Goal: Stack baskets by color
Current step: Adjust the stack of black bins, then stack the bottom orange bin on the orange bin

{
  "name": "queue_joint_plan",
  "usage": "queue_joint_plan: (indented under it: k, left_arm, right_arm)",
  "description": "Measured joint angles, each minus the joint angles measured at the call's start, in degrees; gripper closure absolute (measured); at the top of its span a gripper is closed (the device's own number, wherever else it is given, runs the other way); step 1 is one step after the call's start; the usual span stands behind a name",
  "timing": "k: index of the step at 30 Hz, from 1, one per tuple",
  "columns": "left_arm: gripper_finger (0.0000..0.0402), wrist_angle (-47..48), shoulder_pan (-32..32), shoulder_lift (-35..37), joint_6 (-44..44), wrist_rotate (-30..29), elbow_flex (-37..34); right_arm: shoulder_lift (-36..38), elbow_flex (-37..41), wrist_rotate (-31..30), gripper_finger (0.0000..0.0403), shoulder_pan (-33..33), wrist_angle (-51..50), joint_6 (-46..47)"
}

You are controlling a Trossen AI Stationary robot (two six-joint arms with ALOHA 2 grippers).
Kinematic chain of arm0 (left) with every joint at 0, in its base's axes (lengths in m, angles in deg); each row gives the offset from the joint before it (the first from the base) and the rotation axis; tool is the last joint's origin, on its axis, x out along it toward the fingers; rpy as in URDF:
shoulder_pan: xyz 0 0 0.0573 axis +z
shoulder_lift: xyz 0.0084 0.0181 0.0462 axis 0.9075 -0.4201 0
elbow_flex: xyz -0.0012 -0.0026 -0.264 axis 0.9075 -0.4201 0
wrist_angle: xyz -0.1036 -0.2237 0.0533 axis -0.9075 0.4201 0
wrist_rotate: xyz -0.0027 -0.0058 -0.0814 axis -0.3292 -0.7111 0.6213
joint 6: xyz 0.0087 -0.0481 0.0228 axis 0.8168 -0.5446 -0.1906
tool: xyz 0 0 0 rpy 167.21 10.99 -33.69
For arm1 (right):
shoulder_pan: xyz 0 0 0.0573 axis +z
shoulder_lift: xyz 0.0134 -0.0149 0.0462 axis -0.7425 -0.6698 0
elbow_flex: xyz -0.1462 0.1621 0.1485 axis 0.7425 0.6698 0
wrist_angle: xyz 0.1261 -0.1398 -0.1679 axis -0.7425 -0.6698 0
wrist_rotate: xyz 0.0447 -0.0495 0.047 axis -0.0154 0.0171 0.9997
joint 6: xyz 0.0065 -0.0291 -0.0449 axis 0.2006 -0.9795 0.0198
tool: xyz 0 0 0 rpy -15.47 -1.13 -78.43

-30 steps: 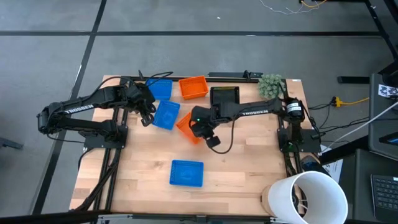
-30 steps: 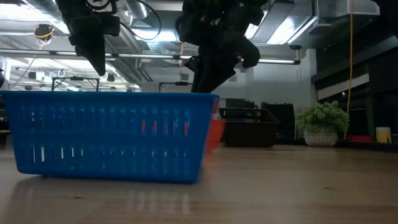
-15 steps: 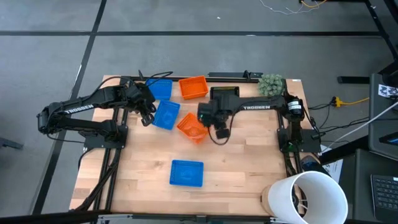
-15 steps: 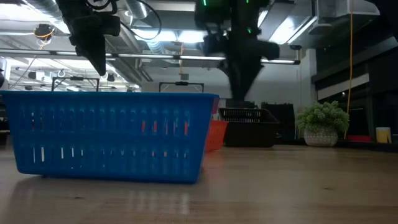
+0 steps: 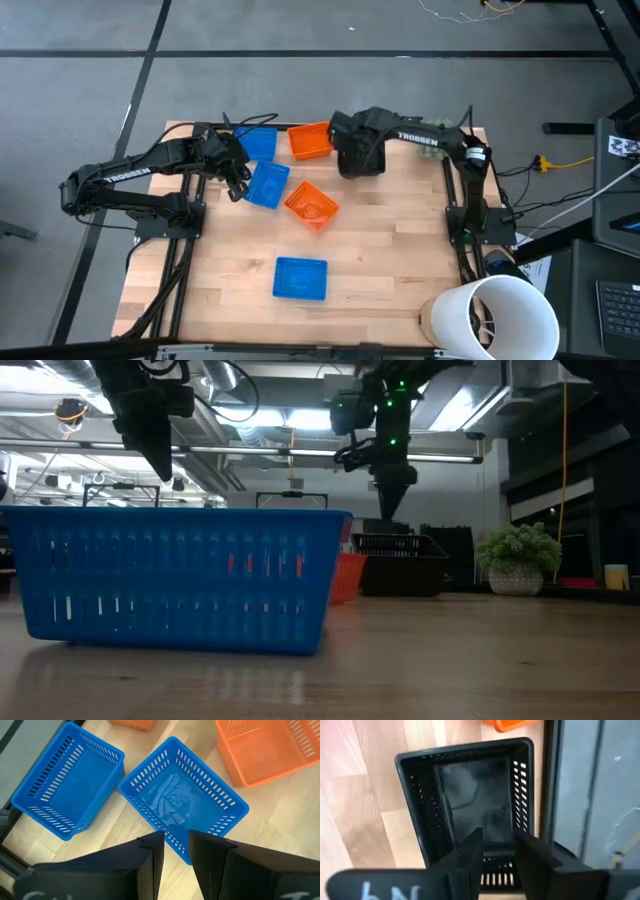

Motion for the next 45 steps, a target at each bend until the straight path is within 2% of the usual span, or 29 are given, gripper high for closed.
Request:
queue_joint_plan:
  k: [2,8,13,20,28,31,41,43,45]
  left_arm:
    - [0.0323,0.0,0.0,0.0,0.0,0.0,0.0]
    - [0.0323,0.0,0.0,0.0,0.0,0.0,0.0]
    - [0.0323,0.0,0.0,0.0,0.0,0.0,0.0]
    - [0.0323,0.0,0.0,0.0,0.0,0.0,0.0]
    - [0.0323,0.0,0.0,0.0,0.0,-0.1,0.0]
    - [0.0323,0.1,0.0,0.0,0.0,-0.1,0.0]
    - [0.0323,0.1,0.0,0.0,0.0,-0.1,0.0]
    - [0.0323,0.1,0.0,0.0,0.0,-0.1,0.0]
    - [0.0323,0.0,0.0,0.0,0.0,-0.1,0.0]
  right_arm:
    - [0.0,0.3,1.8,0.0298,-1.9,0.6,-0.6]
    - [0.0,-0.1,1.9,0.0297,-5.4,3.7,-3.0]
    - [0.0,-0.2,6.7,0.0289,-5.8,3.4,-6.0]
    - [-0.2,-0.2,6.3,0.0288,-5.9,5.3,-8.7]
    - [-2.9,-0.3,7.5,0.0288,-6.4,6.7,-8.9]
    - [-4.4,-0.3,5.6,0.0288,-6.8,7.3,-9.0]
    - [-4.8,-0.2,6.2,0.0288,-7.1,9.7,-9.2]
    - [-4.8,-0.3,8.4,0.0288,-7.1,10.9,-9.2]
    - [-4.8,-0.4,14.2,0.0288,-6.9,13.4,-9.0]
